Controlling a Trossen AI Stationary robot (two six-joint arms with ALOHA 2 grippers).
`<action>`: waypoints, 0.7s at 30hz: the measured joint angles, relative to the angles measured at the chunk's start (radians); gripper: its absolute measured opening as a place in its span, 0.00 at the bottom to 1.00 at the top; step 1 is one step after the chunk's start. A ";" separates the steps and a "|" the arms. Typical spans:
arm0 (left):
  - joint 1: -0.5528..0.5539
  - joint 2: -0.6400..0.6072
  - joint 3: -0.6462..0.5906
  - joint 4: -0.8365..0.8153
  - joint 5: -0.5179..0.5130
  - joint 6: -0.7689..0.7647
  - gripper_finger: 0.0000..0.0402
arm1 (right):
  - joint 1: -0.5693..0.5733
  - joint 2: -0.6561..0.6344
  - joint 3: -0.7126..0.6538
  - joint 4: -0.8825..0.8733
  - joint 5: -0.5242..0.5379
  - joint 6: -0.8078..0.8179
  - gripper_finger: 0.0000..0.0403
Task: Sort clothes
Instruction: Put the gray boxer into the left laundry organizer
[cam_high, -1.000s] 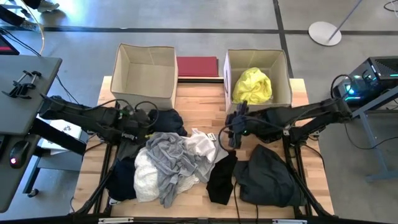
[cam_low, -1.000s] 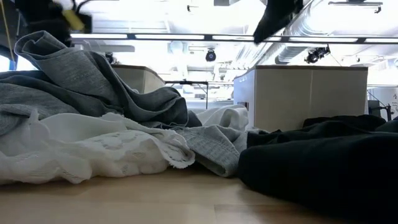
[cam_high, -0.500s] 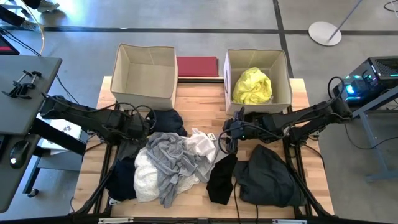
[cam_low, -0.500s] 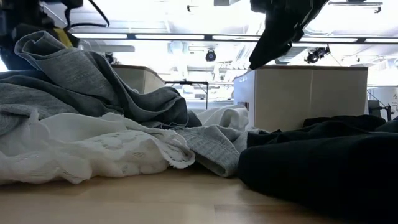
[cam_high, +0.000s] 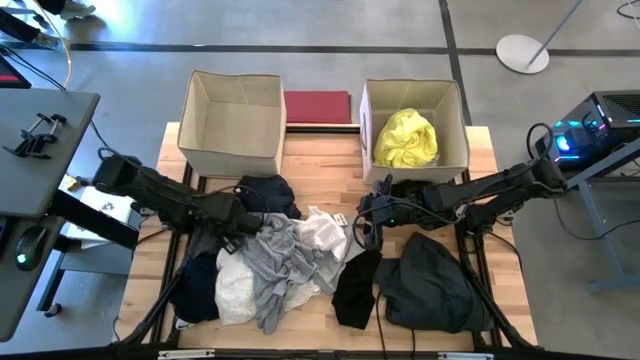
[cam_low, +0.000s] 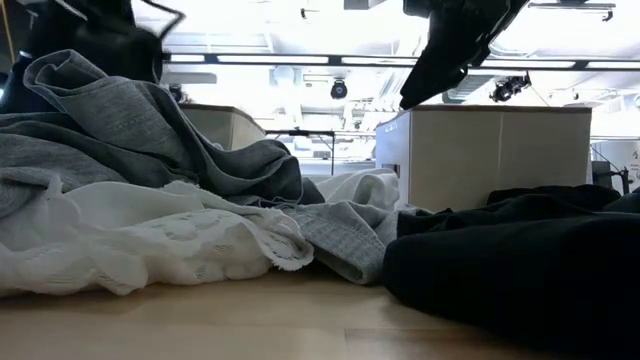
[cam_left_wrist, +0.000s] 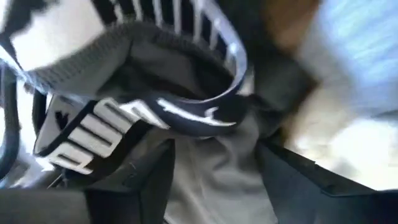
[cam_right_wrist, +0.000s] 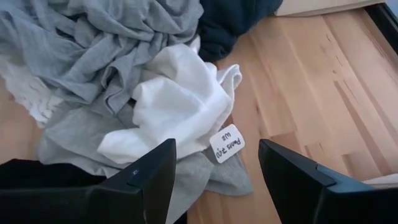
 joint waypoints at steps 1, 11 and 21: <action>0.000 0.016 -0.001 -0.003 0.006 0.006 0.50 | 0.005 0.000 0.000 0.002 0.000 0.000 0.54; -0.008 0.136 -0.045 0.158 0.068 0.060 0.20 | 0.066 0.000 0.000 0.025 0.000 0.001 0.54; -0.009 0.020 0.081 -0.051 0.018 0.091 0.02 | 0.104 0.000 0.000 0.052 0.059 0.000 0.54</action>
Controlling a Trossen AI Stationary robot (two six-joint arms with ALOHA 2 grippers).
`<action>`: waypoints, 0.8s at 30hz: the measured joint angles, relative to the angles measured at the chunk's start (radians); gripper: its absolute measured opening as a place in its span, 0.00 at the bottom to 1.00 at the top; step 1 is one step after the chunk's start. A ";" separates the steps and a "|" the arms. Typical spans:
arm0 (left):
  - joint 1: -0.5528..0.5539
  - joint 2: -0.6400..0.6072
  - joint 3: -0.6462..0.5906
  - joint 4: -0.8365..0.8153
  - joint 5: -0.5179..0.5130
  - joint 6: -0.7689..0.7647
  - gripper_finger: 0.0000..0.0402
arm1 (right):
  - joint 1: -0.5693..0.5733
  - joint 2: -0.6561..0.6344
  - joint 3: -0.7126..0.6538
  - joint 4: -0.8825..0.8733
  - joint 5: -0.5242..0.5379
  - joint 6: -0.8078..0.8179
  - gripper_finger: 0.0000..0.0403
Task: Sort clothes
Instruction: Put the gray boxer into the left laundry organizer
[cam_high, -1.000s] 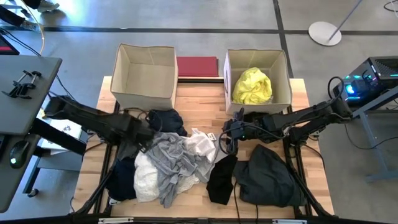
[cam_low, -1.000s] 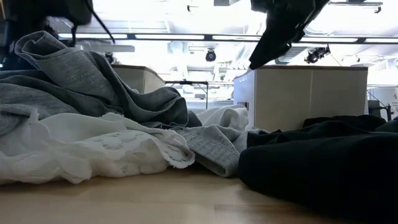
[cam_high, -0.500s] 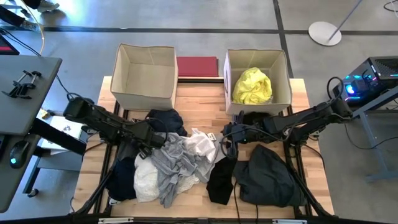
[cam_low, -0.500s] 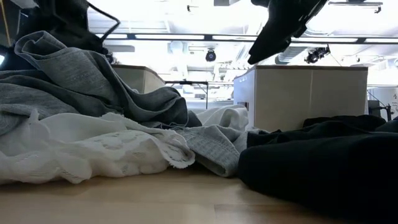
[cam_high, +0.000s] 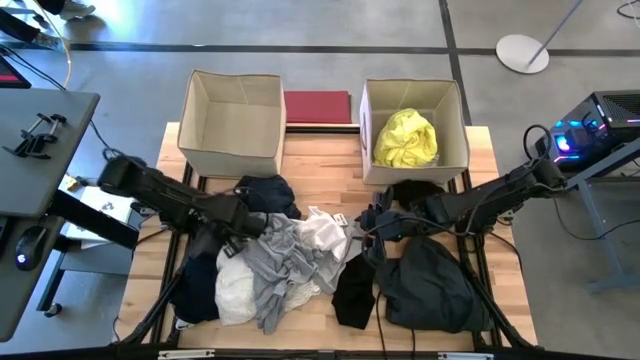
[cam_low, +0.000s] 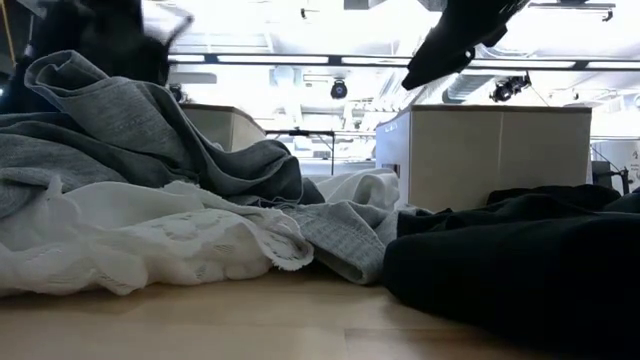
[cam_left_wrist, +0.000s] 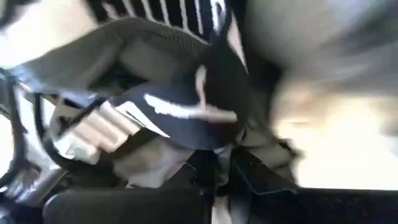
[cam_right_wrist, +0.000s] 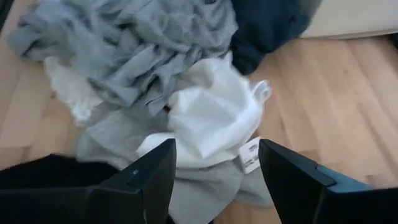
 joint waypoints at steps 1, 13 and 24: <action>0.000 -0.028 0.035 -0.038 -0.023 -0.005 0.01 | 0.000 0.000 0.000 0.006 0.010 0.000 0.54; 0.000 -0.341 0.541 -0.173 -0.382 -0.010 0.00 | -0.003 0.000 0.000 0.080 0.040 -0.067 0.54; 0.010 -0.501 0.657 0.609 -0.707 0.873 0.00 | -0.003 0.000 0.000 0.083 0.043 -0.068 0.54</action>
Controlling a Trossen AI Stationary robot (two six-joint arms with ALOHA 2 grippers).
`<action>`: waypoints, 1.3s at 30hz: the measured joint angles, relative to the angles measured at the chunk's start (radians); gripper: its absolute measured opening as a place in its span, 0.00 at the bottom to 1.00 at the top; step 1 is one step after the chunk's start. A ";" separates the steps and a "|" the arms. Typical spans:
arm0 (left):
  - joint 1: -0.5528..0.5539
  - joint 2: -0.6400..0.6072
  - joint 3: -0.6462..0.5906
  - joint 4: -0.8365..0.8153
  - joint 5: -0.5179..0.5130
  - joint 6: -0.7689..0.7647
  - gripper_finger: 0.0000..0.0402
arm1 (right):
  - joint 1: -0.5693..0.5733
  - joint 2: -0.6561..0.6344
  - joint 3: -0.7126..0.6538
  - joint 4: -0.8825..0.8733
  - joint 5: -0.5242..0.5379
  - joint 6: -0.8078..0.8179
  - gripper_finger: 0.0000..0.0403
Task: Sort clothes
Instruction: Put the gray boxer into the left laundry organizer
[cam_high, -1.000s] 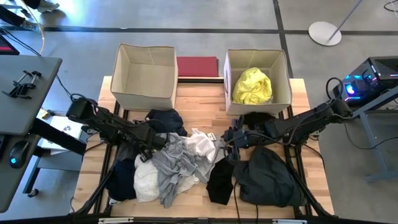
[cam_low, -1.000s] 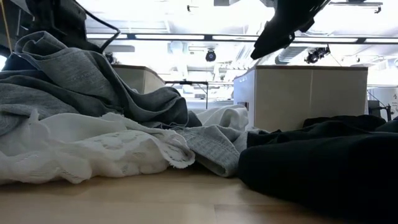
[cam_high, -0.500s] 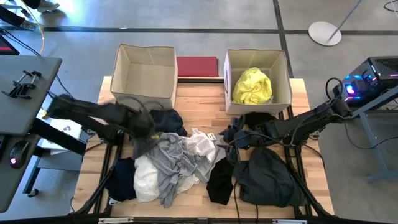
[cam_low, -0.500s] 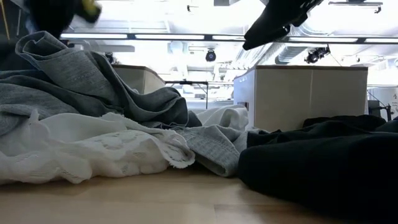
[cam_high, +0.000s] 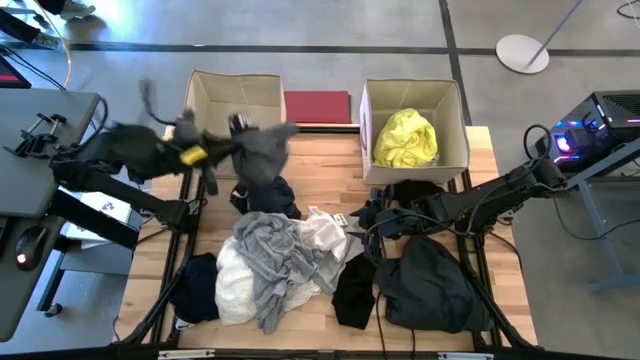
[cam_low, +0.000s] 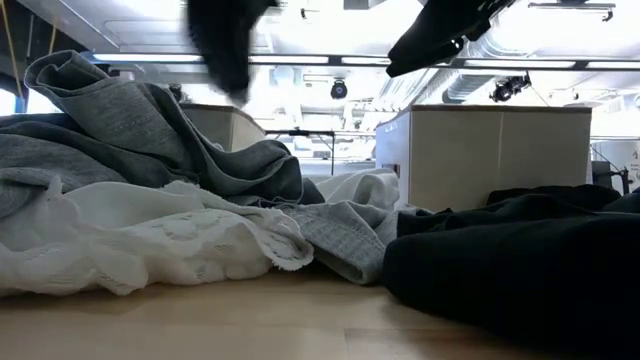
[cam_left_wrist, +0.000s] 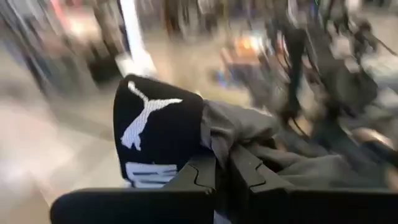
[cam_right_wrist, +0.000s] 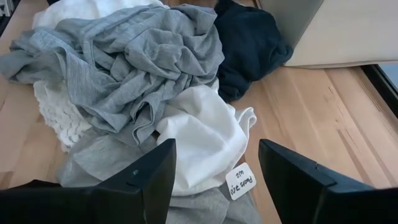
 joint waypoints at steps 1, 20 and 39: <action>0.011 -0.001 0.000 0.075 -0.044 0.102 0.00 | 0.000 0.000 0.000 0.000 0.000 0.000 0.54; 0.883 0.276 -0.008 -0.049 0.229 0.222 0.00 | 0.000 0.000 0.000 0.003 0.008 -0.018 0.54; 1.063 0.795 -0.008 -0.513 0.398 0.080 0.12 | 0.000 0.000 0.000 0.003 0.010 -0.011 0.54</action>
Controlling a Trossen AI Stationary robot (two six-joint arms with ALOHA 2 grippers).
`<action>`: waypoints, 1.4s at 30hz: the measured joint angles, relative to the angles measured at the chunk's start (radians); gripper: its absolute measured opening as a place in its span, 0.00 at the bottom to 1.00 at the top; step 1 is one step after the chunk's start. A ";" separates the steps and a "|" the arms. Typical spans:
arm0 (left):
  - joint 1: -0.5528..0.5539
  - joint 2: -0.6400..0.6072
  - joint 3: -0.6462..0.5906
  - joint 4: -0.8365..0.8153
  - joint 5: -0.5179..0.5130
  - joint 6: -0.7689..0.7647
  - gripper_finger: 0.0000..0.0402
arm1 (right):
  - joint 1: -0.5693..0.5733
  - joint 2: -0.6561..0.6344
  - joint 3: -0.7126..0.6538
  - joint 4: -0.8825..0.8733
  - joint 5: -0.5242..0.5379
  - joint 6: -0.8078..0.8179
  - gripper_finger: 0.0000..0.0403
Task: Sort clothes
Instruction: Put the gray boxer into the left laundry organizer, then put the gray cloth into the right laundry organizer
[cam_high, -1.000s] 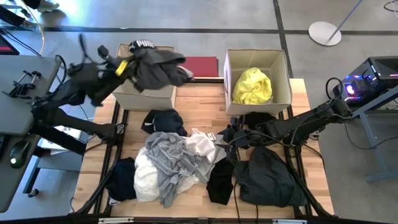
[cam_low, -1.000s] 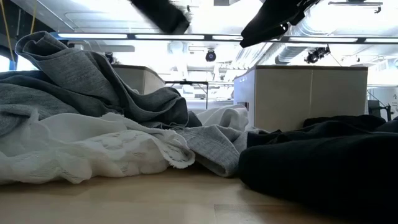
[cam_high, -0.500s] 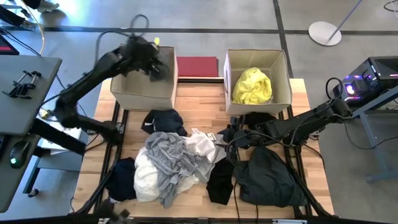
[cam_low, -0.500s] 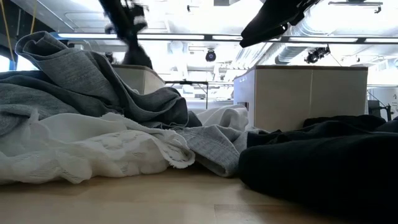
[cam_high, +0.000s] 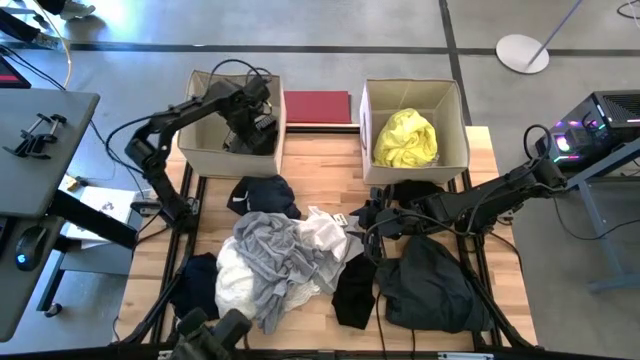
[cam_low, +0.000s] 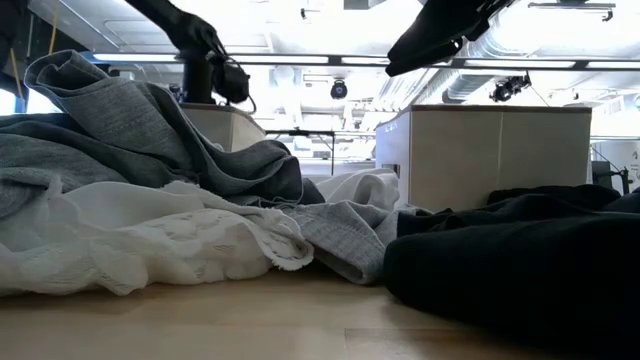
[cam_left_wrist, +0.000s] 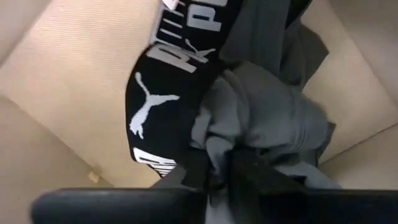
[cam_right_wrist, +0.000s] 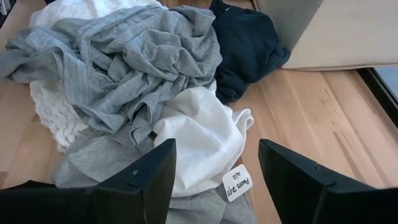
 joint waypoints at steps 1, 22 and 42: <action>0.003 0.009 0.000 -0.001 0.001 0.007 0.15 | 0.000 0.000 0.000 0.000 0.000 0.006 0.54; -0.134 -0.389 0.156 -0.055 0.026 -0.149 0.58 | 0.000 0.000 0.000 0.025 0.000 0.019 0.54; -1.127 -0.418 0.001 -0.276 -0.389 -0.856 0.46 | 0.000 0.000 0.000 0.054 0.000 -0.008 0.54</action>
